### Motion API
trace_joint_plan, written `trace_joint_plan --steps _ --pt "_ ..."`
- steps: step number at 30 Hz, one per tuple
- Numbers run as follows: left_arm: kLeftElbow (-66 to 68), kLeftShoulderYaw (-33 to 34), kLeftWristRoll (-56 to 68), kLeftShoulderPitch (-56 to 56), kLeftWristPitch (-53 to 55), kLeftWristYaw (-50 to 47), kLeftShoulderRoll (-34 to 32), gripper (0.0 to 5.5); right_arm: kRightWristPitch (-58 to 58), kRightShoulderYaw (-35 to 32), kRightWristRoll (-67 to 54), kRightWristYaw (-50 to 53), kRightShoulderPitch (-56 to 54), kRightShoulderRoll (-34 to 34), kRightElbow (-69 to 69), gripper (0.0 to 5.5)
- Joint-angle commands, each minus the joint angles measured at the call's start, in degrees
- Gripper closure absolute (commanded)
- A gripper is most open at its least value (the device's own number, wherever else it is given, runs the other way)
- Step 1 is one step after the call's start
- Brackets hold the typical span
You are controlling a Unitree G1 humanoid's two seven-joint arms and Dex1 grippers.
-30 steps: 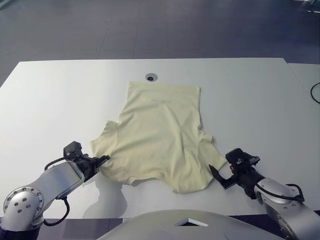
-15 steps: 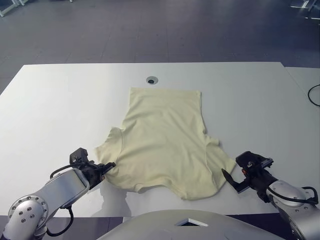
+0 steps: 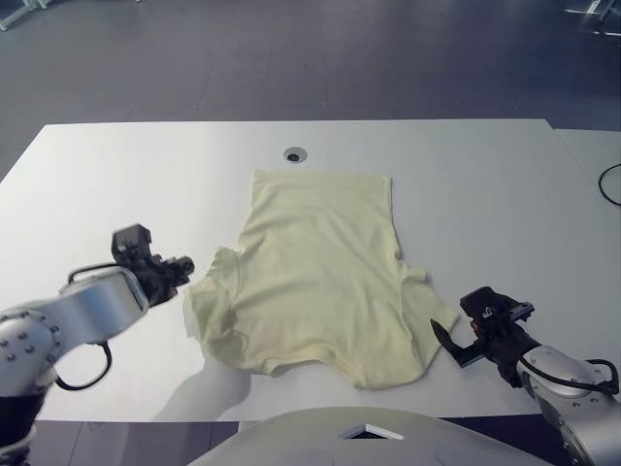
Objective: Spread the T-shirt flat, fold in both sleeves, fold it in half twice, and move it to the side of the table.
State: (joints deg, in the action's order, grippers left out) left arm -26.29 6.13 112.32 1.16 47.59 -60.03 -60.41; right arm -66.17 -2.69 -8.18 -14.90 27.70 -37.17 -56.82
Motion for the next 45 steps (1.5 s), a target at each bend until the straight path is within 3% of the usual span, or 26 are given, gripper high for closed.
trace_joint_plan --steps 1,2,6,12,18,26,37,45 --pt "7.9 -4.1 -5.8 -11.8 13.6 26.4 -3.7 1.99 -1.0 -1.3 0.0 0.2 -1.8 0.9 -0.8 0.1" --pt "9.5 -4.4 -8.9 -13.4 16.5 34.7 -4.7 1.85 -1.1 -1.7 -0.1 -0.1 -2.2 0.9 -0.8 0.1" --pt "17.8 -2.2 -13.8 -12.2 22.2 52.0 -7.4 1.12 -0.9 -3.6 -0.4 -1.3 -3.6 0.0 -0.2 0.1" --pt "23.3 -4.3 -33.0 -9.5 18.0 78.2 -11.1 0.12 -0.9 -4.1 -0.7 -2.4 -5.0 -0.5 0.5 0.1" --pt "24.7 -6.8 -49.1 -6.0 12.0 98.5 -13.3 0.12 -1.0 -4.5 -0.6 -3.5 -5.8 -1.0 0.8 0.1" --pt "27.1 -9.8 -62.8 -5.0 8.4 107.5 -8.2 0.12 -1.5 -4.6 -0.7 -4.5 -7.6 -1.7 1.1 0.1" --pt "21.4 -8.5 -67.4 0.7 11.1 109.6 -3.3 2.09 -1.8 -4.6 -0.6 -5.6 -9.6 -2.6 2.1 0.1" --pt "24.7 -8.4 -71.7 -0.5 12.1 107.8 -1.2 3.53 -1.9 -4.5 -0.5 -5.5 -10.3 -2.4 2.5 0.1"
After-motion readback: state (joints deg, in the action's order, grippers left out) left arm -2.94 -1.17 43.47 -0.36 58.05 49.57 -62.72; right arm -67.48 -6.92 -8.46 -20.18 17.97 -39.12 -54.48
